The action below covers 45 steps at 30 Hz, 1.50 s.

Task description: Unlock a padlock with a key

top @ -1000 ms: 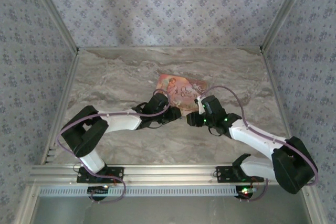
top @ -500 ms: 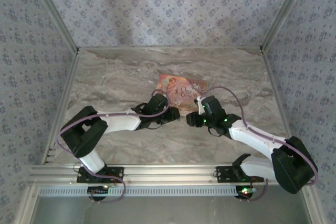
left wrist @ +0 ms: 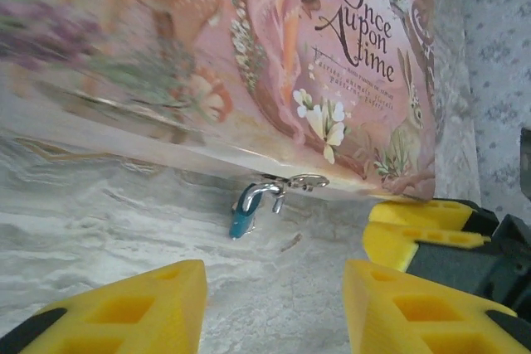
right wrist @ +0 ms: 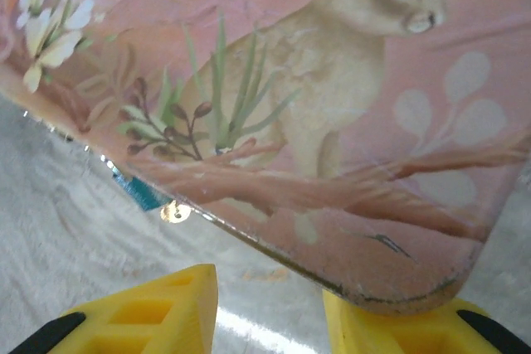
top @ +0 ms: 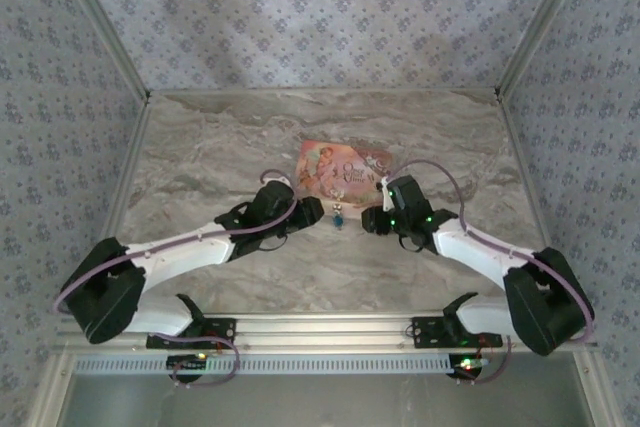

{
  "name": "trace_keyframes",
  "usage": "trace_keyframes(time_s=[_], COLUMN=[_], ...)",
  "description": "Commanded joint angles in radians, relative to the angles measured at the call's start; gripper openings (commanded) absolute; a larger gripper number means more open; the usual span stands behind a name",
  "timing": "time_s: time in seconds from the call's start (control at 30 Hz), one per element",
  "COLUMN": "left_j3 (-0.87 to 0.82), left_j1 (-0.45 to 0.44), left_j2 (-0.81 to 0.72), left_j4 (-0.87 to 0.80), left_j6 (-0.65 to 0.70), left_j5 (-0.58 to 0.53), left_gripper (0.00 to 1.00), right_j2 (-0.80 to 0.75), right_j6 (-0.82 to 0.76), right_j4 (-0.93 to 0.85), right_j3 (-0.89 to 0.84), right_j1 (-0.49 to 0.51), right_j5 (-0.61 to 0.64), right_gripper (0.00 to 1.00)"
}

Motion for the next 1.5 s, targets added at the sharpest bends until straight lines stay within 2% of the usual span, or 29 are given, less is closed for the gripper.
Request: trace_keyframes(time_s=[0.0, 0.2, 0.33, 0.53, 0.9, 1.2, 1.47], left_j3=[-0.021, -0.033, -0.034, -0.030, -0.002, -0.004, -0.013], left_j1=[0.020, 0.038, 0.065, 0.090, 0.103, 0.106, 0.115], left_j2=[-0.048, -0.096, -0.124, -0.126, -0.116, -0.124, -0.136], left_j4=[-0.080, -0.116, -0.127, -0.126, -0.129, -0.135, -0.137], left_j6=[0.025, 0.039, 0.048, 0.062, 0.063, 0.061, 0.060], left_j5=[-0.059, -0.098, -0.108, -0.107, -0.093, -0.091, -0.088], left_gripper=[0.48, 0.49, 0.51, 0.54, 0.54, 0.54, 0.54], right_j2=[0.072, 0.108, 0.040, -0.010, 0.187, 0.324, 0.403], right_j6=[-0.025, -0.043, -0.048, -0.036, -0.054, -0.053, -0.057], right_j4=[0.013, 0.001, -0.024, 0.047, 0.200, 0.239, 0.242], right_j3=[0.088, 0.149, 0.107, 0.014, 0.041, 0.101, 0.136], right_j1=[-0.036, -0.031, 0.041, 0.149, 0.252, 0.300, 0.312], right_j5=[0.038, 0.058, 0.139, 0.209, 0.299, 0.398, 0.433], right_gripper=[0.40, 0.43, 0.49, 0.54, 0.54, 0.54, 0.49])
